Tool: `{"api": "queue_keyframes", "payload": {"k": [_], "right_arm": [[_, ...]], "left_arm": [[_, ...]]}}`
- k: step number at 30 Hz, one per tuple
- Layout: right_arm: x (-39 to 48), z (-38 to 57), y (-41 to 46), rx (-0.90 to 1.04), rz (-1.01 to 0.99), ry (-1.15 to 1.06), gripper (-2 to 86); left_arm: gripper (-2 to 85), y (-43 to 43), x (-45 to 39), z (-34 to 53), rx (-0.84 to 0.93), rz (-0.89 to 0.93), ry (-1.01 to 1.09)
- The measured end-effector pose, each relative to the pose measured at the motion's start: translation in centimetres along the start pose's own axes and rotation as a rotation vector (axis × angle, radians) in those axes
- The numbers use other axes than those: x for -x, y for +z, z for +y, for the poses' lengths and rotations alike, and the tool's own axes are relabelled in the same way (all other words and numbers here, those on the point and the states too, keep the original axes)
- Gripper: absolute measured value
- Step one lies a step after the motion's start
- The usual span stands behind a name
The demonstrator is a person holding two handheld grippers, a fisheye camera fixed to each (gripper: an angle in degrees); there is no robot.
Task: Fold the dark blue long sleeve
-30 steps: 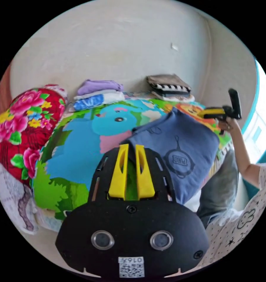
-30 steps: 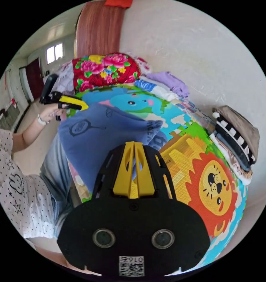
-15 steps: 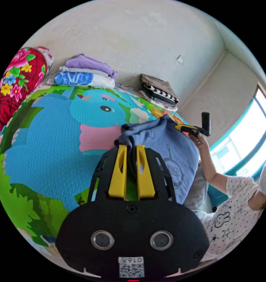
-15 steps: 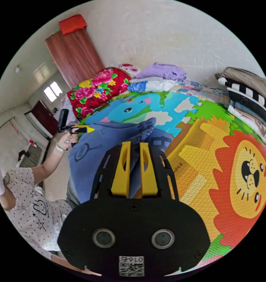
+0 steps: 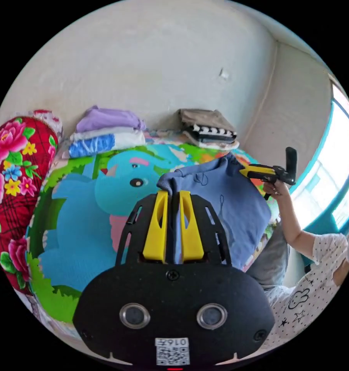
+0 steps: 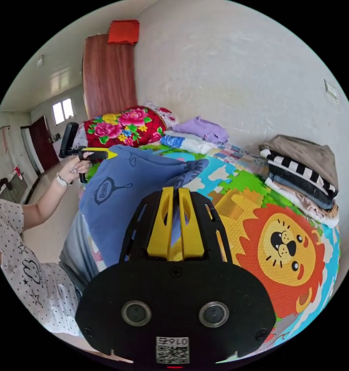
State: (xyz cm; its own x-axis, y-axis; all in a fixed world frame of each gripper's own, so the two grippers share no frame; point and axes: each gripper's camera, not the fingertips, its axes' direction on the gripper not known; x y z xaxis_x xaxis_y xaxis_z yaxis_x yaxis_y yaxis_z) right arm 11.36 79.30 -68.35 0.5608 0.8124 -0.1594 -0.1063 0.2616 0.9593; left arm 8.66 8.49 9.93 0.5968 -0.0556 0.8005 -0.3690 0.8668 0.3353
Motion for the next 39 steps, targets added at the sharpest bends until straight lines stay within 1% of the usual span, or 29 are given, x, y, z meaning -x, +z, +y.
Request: {"api": "queue_keyframes", "payload": {"k": [1, 2, 3, 6, 8, 10, 12, 13, 15, 17, 19, 20, 22, 24, 28, 30, 33, 35, 37, 39], "right_arm": [[0.1, 0.0, 2.0, 0.053, 0.034, 0.004, 1.4], [0.5, 0.0, 4.1, 0.124, 0.071, -0.014, 1.7], [0.7, 0.1, 5.1, 0.152, 0.088, -0.022, 1.8], [2.0, 0.1, 6.4, 0.165, 0.129, -0.044, 2.7], [2.9, 0.1, 6.4, 0.149, 0.157, -0.061, 4.0], [3.2, 0.0, 5.6, 0.135, 0.181, -0.028, 4.7], [4.0, -0.1, 4.3, 0.118, 0.239, -0.011, 4.0], [4.9, 0.1, 3.1, 0.089, 0.283, -0.025, 2.5], [7.0, 0.5, 1.6, 0.037, 0.297, -0.091, 1.0], [9.6, 0.8, 1.2, 0.037, 0.227, -0.208, 0.1], [10.9, 0.7, 2.1, 0.105, 0.162, -0.258, -0.2], [11.4, 0.5, 3.0, 0.172, 0.151, -0.274, -0.3], [11.7, 0.4, 4.5, 0.244, 0.156, -0.272, -0.4], [11.6, 0.3, 5.2, 0.266, 0.129, -0.264, -0.4], [11.2, -0.5, 5.4, 0.280, 0.050, -0.218, -0.4], [11.7, -0.6, 4.7, 0.256, 0.058, -0.230, -0.4], [13.5, -0.3, 2.5, 0.219, -0.010, -0.340, -0.4], [15.0, 0.5, 1.6, 0.221, -0.144, -0.442, -0.4], [15.8, 0.7, 1.9, 0.257, -0.169, -0.456, -0.4], [16.4, 0.8, 2.3, 0.279, -0.166, -0.433, -0.4]], "left_arm": [[5.1, 1.1, 0.3, 0.1, 0.035, -0.008, -0.015], [5.4, 3.0, 0.7, 0.4, 0.091, -0.043, -0.037], [6.7, 4.2, 0.9, 0.8, 0.116, -0.090, -0.053], [7.6, 3.2, 1.0, 1.2, 0.081, -0.056, -0.106], [7.0, 2.0, 0.6, 1.3, 0.071, -0.095, -0.121], [5.2, -0.1, -0.3, 1.7, 0.021, -0.154, -0.143], [1.7, -3.0, -3.5, 2.9, -0.071, -0.192, -0.077], [0.9, -3.5, -4.6, 3.2, -0.082, -0.184, -0.047], [-0.4, -3.9, -9.1, 4.8, -0.058, -0.107, 0.097], [-0.8, -2.9, -11.7, 6.2, 0.016, -0.063, 0.148], [-0.9, -1.9, -13.3, 7.8, 0.056, -0.072, 0.121], [-0.9, -1.3, -14.1, 8.9, 0.066, -0.091, 0.108], [-0.9, 0.1, -14.8, 10.3, 0.109, -0.170, 0.103], [-1.0, 0.6, -15.3, 12.1, 0.024, -0.185, 0.088], [-1.0, -0.1, -16.3, 12.4, 0.031, -0.167, 0.007], [-1.0, -1.0, -19.0, 12.8, 0.023, -0.219, 0.043], [-1.0, -1.6, -22.6, 13.9, -0.014, -0.215, 0.110], [-1.0, -1.3, -23.9, 14.6, -0.022, -0.230, 0.116], [-1.0, -0.9, -24.6, 15.3, -0.024, -0.243, 0.127], [-1.0, 0.1, -24.5, 16.0, -0.018, -0.199, 0.116]]}}
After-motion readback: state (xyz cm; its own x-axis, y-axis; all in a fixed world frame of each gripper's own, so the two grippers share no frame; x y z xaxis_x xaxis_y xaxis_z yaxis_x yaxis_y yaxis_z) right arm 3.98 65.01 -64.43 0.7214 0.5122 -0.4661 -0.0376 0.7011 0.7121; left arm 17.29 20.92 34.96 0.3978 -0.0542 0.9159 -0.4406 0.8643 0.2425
